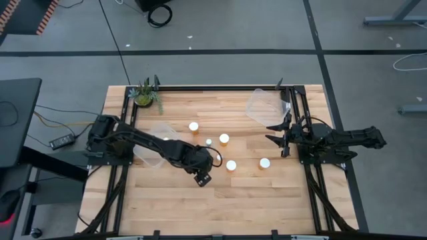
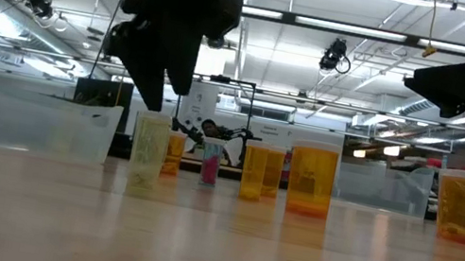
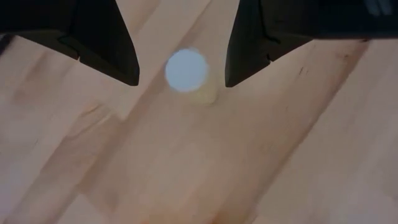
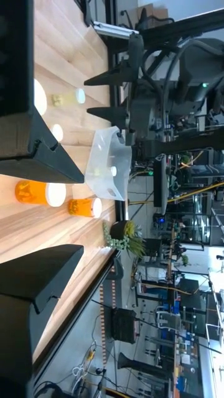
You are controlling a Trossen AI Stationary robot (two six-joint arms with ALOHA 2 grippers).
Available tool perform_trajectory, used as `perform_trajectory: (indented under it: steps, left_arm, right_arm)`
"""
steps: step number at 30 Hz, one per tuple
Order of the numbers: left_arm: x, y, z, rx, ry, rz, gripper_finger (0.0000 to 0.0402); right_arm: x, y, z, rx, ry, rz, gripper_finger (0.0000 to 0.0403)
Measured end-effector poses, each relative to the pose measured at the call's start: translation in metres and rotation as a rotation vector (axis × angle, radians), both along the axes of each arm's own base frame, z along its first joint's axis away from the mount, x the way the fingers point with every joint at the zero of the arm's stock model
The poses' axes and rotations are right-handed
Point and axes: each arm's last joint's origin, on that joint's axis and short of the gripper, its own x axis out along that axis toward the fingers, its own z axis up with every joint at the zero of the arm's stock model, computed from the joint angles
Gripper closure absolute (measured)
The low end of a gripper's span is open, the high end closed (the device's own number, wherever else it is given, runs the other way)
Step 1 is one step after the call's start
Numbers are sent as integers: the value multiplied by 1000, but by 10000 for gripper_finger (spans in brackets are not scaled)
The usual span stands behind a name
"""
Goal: Pick and place medicine bottles into bin by pill shape (circle, oval)
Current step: Put the yellow pill bottle into the left transparent bin
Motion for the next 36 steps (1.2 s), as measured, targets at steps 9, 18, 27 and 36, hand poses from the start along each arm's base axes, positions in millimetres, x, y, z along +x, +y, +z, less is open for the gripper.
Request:
perform_trajectory:
  steps: [9, 18, 27, 36]
  left_arm:
    - [-1, -8, -1, 45, -13, -39, 154]
    - [-3, -22, -11, 146, -10, -171, 154]
    - [-1, -33, -18, 285, -33, -331, 154]
    - [-2, -34, -18, 296, -29, -335, 172]
  right_arm:
    - [0, 0, 0, 0, 0, 0, 225]
    - [0, 0, 0, 0, 0, 0, 225]
    - [0, 0, 0, 0, 1, 0, 225]
    - [0, 0, 0, 0, 1, 0, 225]
